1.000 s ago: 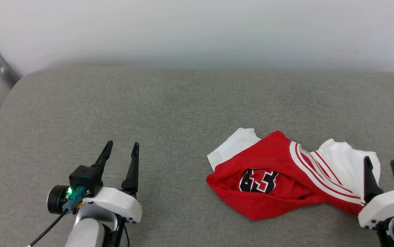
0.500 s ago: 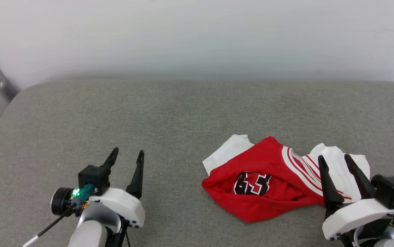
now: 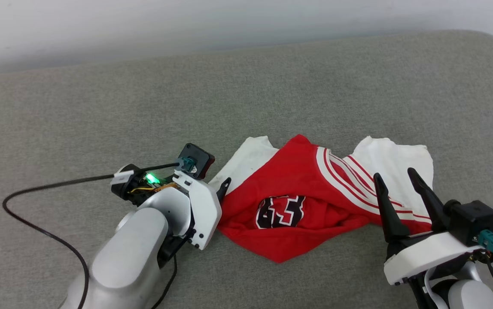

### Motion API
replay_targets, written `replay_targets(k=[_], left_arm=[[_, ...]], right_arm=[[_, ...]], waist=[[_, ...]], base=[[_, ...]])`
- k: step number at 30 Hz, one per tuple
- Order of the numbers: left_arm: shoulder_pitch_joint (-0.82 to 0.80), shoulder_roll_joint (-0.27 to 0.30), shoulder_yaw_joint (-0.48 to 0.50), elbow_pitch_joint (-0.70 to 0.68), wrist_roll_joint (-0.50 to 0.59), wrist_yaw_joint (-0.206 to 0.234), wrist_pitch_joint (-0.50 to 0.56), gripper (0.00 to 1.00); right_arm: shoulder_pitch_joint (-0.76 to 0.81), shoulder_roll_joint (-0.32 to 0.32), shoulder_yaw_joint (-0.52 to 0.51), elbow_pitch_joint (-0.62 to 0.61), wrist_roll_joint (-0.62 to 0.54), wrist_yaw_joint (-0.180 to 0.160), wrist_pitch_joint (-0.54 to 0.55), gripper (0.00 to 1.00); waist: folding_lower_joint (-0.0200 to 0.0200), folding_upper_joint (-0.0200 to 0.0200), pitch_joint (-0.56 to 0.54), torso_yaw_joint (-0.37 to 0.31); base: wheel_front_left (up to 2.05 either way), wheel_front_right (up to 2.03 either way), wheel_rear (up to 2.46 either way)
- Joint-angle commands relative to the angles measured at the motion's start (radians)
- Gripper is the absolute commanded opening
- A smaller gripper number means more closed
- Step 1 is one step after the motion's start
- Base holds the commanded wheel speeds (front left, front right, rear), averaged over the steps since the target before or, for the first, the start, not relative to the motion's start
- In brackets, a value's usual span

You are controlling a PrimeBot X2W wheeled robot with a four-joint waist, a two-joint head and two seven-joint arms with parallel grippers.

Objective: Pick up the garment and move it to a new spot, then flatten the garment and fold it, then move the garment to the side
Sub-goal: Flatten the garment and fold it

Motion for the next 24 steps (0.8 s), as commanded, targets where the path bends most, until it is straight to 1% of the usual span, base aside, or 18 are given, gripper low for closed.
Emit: replay_targets(k=[1,6,10,11,12,13,14,16,18,21,24], left_arm=[[-0.030,0.028,-0.039,0.007,-0.031,0.001,0.037,1.00],[-0.090,0.101,-0.188,0.016,-0.135,0.001,0.171,1.00],[-0.107,0.143,-0.286,0.024,-0.219,0.001,0.292,1.00],[-0.106,0.148,-0.306,0.029,-0.244,0.000,0.324,0.64],[-0.107,0.156,-0.323,0.032,-0.266,-0.001,0.352,0.41],[-0.112,0.165,-0.337,0.032,-0.280,-0.001,0.370,0.08],[-0.118,0.171,-0.342,0.031,-0.291,-0.001,0.371,0.00],[-0.124,0.177,-0.344,0.032,-0.299,0.000,0.367,0.00],[-0.140,0.184,-0.335,0.031,-0.296,0.002,0.332,0.00],[-0.160,0.190,-0.316,0.022,-0.267,0.021,0.248,0.00],[-0.168,0.191,-0.298,-0.001,-0.231,0.056,0.135,0.00]], right_arm=[[-0.016,0.001,-0.001,0.005,0.010,0.000,-0.008,1.00],[-0.031,0.002,0.002,0.025,0.025,0.000,-0.023,1.00],[-0.037,0.002,0.007,0.041,0.037,0.000,-0.033,1.00],[-0.039,0.001,0.010,0.045,0.040,0.000,-0.034,1.00],[-0.041,0.001,0.011,0.049,0.045,0.000,-0.037,1.00],[-0.043,0.001,0.013,0.051,0.043,0.000,-0.040,1.00],[-0.044,0.001,0.014,0.054,0.042,0.000,-0.041,1.00],[-0.045,0.001,0.015,0.058,0.043,0.000,-0.043,1.00],[-0.042,0.001,0.007,0.061,0.040,0.000,-0.043,1.00],[-0.034,0.001,-0.008,0.065,0.031,0.000,-0.040,1.00],[-0.029,0.002,-0.022,0.062,0.025,0.000,-0.033,1.00]], waist=[[0.0000,0.0000,0.036,-0.033],[0.0000,0.0000,0.063,-0.058],[0.0000,0.0000,0.072,-0.072],[0.0000,0.0000,0.073,-0.076],[0.0000,0.0000,0.074,-0.079],[0.0000,0.0000,0.073,-0.082],[0.0000,0.0000,0.073,-0.085],[0.0000,0.0000,0.071,-0.087],[0.0000,0.0000,0.065,-0.086],[0.0000,0.0000,0.049,-0.073],[0.0000,0.0000,0.025,-0.045]], base=[[0.00,0.00,0.00],[0.00,0.00,0.00],[0.00,0.00,0.00],[0.00,0.00,0.00],[0.00,0.00,0.00],[0.00,0.00,0.00],[0.00,0.00,0.00],[0.00,0.00,0.00],[0.00,0.00,0.00],[0.00,0.00,0.00],[0.00,0.00,0.00]])
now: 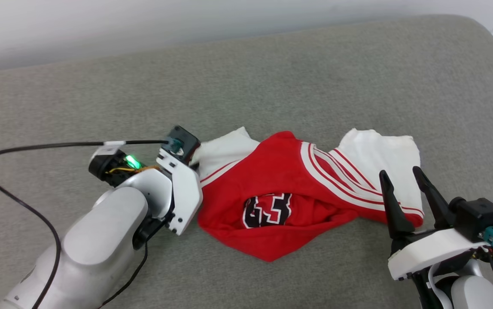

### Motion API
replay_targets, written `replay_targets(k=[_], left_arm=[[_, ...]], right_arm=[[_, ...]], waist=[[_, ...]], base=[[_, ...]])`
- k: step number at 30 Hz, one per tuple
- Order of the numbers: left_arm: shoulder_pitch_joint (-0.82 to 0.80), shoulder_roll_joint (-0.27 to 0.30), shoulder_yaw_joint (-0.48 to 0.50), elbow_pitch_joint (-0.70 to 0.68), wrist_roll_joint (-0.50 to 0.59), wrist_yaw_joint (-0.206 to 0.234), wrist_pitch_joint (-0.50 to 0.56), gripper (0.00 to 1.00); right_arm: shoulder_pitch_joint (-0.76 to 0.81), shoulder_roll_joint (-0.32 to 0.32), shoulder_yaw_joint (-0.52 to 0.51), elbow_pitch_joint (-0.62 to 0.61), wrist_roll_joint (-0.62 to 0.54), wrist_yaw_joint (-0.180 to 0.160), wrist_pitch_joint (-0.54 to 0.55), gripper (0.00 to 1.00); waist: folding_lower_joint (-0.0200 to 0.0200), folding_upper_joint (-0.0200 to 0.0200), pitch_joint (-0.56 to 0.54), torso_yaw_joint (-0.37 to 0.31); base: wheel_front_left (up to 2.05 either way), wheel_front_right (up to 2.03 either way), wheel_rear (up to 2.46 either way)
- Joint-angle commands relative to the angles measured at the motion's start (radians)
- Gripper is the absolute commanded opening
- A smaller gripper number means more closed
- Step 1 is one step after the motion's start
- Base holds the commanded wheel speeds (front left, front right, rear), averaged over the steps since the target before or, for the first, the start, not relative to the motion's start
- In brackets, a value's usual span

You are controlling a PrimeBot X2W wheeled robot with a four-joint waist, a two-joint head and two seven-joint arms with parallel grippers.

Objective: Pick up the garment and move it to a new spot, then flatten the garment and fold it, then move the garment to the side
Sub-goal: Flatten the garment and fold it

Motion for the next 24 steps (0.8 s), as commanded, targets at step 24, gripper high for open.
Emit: replay_targets(k=[24], left_arm=[[0.645,0.128,0.210,-0.312,-0.265,0.336,-0.201,0.17]], right_arm=[[0.105,0.001,-0.067,-0.059,-0.008,0.000,0.100,1.00]], waist=[[0.0000,-0.0001,-0.165,0.225]], base=[[0.00,0.00,0.00]])
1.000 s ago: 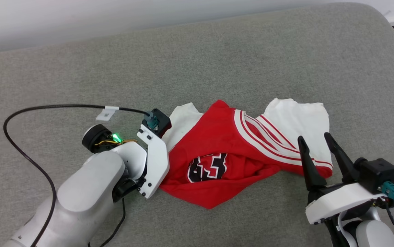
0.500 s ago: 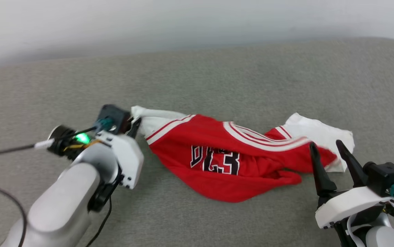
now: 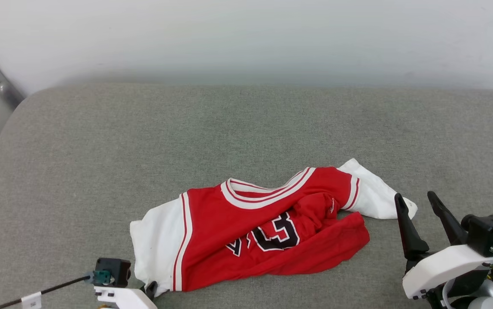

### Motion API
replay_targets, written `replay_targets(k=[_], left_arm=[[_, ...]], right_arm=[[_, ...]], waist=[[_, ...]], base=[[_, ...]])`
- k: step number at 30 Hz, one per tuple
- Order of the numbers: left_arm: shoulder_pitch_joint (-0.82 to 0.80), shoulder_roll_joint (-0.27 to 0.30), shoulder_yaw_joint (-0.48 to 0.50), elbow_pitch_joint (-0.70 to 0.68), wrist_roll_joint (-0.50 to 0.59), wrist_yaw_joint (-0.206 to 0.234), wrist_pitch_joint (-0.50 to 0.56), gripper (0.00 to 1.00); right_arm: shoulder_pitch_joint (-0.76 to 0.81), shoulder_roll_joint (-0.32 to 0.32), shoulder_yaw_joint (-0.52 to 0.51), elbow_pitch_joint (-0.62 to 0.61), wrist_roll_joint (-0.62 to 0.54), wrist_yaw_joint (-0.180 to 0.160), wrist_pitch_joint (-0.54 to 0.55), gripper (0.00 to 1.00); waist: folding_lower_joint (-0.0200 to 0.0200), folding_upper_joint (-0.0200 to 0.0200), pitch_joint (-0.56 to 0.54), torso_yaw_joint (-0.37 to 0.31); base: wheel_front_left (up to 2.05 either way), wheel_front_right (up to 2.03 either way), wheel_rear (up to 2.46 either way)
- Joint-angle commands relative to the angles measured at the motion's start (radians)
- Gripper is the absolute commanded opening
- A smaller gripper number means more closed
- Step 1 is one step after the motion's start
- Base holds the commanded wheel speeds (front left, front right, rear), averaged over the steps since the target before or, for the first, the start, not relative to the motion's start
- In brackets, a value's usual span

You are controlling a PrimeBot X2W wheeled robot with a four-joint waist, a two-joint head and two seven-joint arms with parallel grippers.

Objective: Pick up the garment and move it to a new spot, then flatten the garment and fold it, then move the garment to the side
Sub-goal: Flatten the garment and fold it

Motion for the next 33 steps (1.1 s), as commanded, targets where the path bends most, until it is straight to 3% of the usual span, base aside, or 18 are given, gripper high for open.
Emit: replay_targets(k=[1,2,11,20,25,29,33], left_arm=[[0.006,-0.008,0.005,0.006,-0.004,0.008,-0.009,0.52],[0.010,-0.013,0.009,0.010,-0.002,0.013,-0.023,1.00],[-0.068,-0.042,0.065,0.003,0.099,0.062,-0.251,1.00],[-0.138,-0.071,0.119,-0.031,0.163,0.059,-0.427,1.00],[-0.155,-0.091,0.143,-0.047,0.172,0.047,-0.446,1.00],[-0.180,-0.100,0.158,-0.058,0.171,0.019,-0.449,1.00],[-0.206,-0.116,0.176,-0.064,0.180,-0.008,-0.453,1.00]], right_arm=[[0.014,0.001,-0.002,-0.007,0.001,0.000,0.004,1.00],[0.014,0.001,-0.003,-0.009,0.002,0.000,0.006,1.00],[0.037,0.001,-0.041,-0.017,0.014,0.000,0.022,1.00],[0.004,0.000,-0.118,0.027,0.070,0.000,0.115,1.00],[-0.077,0.001,-0.219,0.100,0.091,0.000,0.342,1.00],[-0.164,-0.010,-0.247,0.124,0.078,0.000,0.564,1.00],[-0.246,-0.024,-0.243,0.142,0.067,0.000,0.715,1.00]], waist=[[0.0000,-0.0001,-0.001,0.002],[0.0000,-0.0001,-0.001,0.002],[0.0000,-0.0001,-0.028,0.007],[0.0000,-0.0001,-0.030,-0.005],[0.0000,-0.0001,0.007,-0.007],[0.0000,-0.0001,0.066,0.004],[0.0000,-0.0001,0.126,0.022]], base=[[0.00,0.00,0.00],[0.00,0.00,0.00],[0.00,0.00,0.00],[0.00,0.00,0.00],[0.00,0.00,0.00],[0.00,0.00,0.00],[0.00,0.00,0.00]])
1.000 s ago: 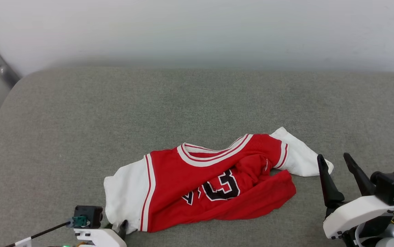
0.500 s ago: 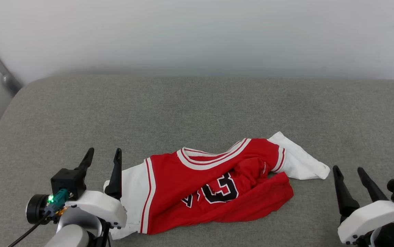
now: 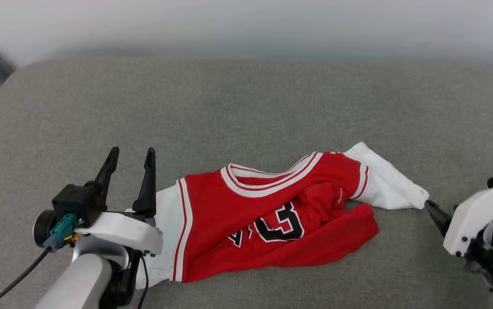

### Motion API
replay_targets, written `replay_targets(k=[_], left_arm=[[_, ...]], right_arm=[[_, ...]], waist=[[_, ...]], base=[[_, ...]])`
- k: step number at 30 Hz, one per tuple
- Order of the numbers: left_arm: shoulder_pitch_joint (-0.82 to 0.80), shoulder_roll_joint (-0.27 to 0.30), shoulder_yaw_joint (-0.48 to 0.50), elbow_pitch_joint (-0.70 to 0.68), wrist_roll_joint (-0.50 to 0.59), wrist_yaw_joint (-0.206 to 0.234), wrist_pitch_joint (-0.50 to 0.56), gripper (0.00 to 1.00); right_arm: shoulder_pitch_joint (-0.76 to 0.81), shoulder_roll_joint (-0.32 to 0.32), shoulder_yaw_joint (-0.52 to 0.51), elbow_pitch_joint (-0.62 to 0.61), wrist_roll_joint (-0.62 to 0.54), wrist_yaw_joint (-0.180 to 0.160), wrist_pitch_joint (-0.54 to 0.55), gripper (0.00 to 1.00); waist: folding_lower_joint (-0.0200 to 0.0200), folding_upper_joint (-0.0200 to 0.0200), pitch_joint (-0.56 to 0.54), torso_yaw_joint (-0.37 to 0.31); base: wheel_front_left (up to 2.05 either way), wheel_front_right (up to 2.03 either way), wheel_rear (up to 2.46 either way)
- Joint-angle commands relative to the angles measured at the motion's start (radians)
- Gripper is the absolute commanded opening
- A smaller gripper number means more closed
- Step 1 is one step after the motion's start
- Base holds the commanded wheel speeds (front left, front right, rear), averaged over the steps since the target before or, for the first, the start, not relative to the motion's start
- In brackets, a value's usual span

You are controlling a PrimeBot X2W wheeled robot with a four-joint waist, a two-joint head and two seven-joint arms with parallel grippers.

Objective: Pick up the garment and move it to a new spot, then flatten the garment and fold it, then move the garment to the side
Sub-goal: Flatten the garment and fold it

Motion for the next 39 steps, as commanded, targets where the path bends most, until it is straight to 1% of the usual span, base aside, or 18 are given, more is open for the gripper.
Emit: replay_targets(k=[1,3,8,14,15,16,17,18,21,24,27,29,30,34,39], left_arm=[[-0.015,-0.008,0.008,0.000,0.007,-0.008,-0.006,1.00],[-0.027,-0.015,0.017,0.006,0.014,-0.018,-0.007,1.00],[-0.041,-0.039,0.040,0.023,0.032,-0.048,-0.008,1.00],[-0.041,-0.062,0.063,0.050,0.052,-0.080,-0.008,1.00],[-0.041,-0.062,0.063,0.050,0.052,-0.080,-0.008,1.00],[-0.041,-0.064,0.065,0.056,0.057,-0.087,-0.008,1.00],[-0.042,-0.066,0.067,0.060,0.060,-0.090,-0.008,1.00],[-0.041,-0.065,0.069,0.068,0.061,-0.096,-0.008,1.00],[-0.036,-0.053,0.068,0.096,0.057,-0.113,-0.007,1.00],[-0.046,-0.033,0.069,0.123,0.046,-0.131,0.018,1.00],[-0.056,0.004,0.066,0.151,0.013,-0.173,0.084,1.00],[-0.064,0.032,0.065,0.170,-0.022,-0.211,0.151,1.00],[-0.070,0.054,0.059,0.180,-0.030,-0.228,0.193,1.00],[-0.079,0.118,0.035,0.210,-0.092,-0.286,0.377,1.00],[-0.085,0.171,0.016,0.243,-0.176,-0.327,0.576,1.00]], right_arm=[[-0.035,-0.010,0.006,0.013,-0.006,0.000,0.029,1.00],[-0.067,-0.020,0.017,0.034,-0.018,0.000,0.061,1.00],[-0.128,-0.032,0.022,0.119,-0.017,0.000,0.096,1.00],[-0.130,-0.019,0.060,0.238,0.004,0.000,0.116,1.00],[-0.130,-0.019,0.060,0.238,0.004,0.000,0.116,1.00],[-0.130,-0.016,0.066,0.251,0.015,0.000,0.118,0.49],[-0.132,-0.014,0.074,0.256,0.022,0.001,0.112,0.13],[-0.137,-0.014,0.082,0.259,0.031,0.001,0.106,0.00],[-0.150,-0.036,0.096,0.243,0.038,0.001,0.080,0.00],[-0.150,-0.061,0.116,0.204,0.043,0.001,0.040,0.00],[-0.140,-0.078,0.136,0.163,0.049,0.000,0.008,0.00],[-0.124,-0.082,0.154,0.138,0.049,0.000,-0.002,0.00],[-0.117,-0.085,0.162,0.126,0.049,0.000,-0.005,0.00],[-0.098,-0.091,0.187,0.080,0.058,0.000,-0.006,0.00],[-0.086,-0.082,0.211,0.044,0.065,0.000,-0.007,0.00]], waist=[[0.0000,0.0000,0.048,0.020],[0.0000,0.0000,0.070,0.028],[0.0000,0.0000,0.107,0.044],[0.0000,0.0000,0.122,0.049],[0.0000,0.0000,0.122,0.049],[0.0000,0.0000,0.122,0.049],[0.0000,0.0000,0.121,0.049],[0.0000,0.0000,0.117,0.047],[0.0000,0.0000,0.100,0.040],[0.0000,0.0000,0.075,0.031],[0.0000,0.0000,0.053,0.019],[0.0000,0.0000,0.042,0.008],[0.0000,0.0000,0.040,0.002],[0.0000,0.0000,0.041,-0.021],[0.0000,0.0000,0.066,-0.049]], base=[[0.00,0.00,0.00],[0.00,0.00,0.00],[0.00,0.00,0.00],[0.00,0.00,0.00],[0.00,0.00,0.00],[0.00,0.00,0.00],[0.00,0.00,0.00],[0.00,0.00,0.00],[0.00,0.00,0.00],[0.00,0.00,0.00],[0.00,0.00,0.00],[0.00,0.00,0.00],[0.00,0.00,0.00],[0.00,0.00,0.00],[0.00,0.00,0.00]])
